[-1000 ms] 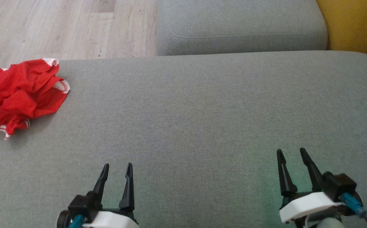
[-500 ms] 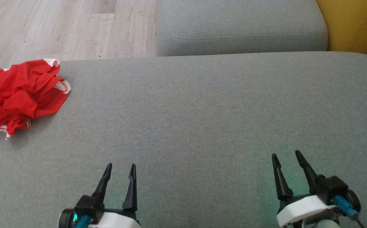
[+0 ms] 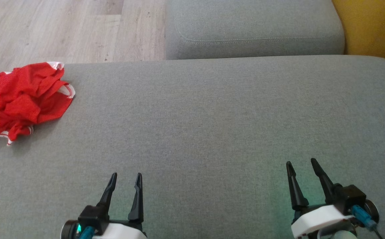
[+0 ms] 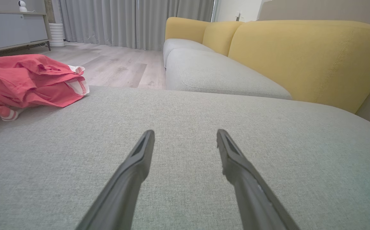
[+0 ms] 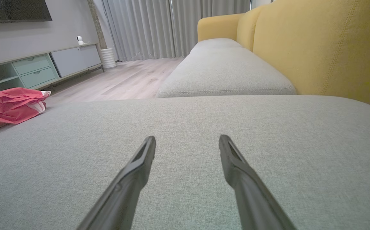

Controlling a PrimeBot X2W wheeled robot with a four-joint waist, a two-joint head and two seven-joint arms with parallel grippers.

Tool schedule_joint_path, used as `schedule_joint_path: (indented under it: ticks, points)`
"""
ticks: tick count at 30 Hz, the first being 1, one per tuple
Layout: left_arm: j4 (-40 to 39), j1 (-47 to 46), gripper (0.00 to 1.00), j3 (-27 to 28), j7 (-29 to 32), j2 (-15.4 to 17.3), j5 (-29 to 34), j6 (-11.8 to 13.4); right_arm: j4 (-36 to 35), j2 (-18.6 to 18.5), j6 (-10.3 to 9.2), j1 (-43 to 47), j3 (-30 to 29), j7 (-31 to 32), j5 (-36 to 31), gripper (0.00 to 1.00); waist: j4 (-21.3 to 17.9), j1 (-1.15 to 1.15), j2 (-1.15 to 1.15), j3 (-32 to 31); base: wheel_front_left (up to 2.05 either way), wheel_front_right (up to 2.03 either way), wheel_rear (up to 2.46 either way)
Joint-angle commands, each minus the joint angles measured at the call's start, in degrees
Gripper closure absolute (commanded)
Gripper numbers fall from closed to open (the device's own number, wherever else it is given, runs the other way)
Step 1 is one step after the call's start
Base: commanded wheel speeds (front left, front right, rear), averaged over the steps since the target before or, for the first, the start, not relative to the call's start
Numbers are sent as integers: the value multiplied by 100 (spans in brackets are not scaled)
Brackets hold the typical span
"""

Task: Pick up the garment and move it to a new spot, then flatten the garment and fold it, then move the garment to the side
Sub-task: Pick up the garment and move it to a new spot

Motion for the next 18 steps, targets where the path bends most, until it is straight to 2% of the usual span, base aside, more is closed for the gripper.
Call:
schedule_joint_path:
  ticks: [1,5,9,15,18]
  points:
    - [-146,-253,0,196,-63,34,-58,29,-152,-52,43,-180,100,-70,9,0,12,0,0,-3,0,0,0]
    - [-139,-266,0,155,-63,34,-67,18,-169,-52,43,-141,55,-70,8,0,101,0,0,-19,0,0,0]
    - [-155,-311,0,127,-63,35,-34,7,-219,-52,43,-85,40,-70,31,0,350,0,0,-22,0,0,0]
    - [-201,-355,0,154,-63,58,38,-10,-311,-52,43,-61,46,-70,70,0,991,0,0,-37,0,0,0]
    - [-241,-371,0,204,-63,98,68,-7,-357,-52,43,-113,80,-70,98,0,1490,0,0,-39,0,0,0]
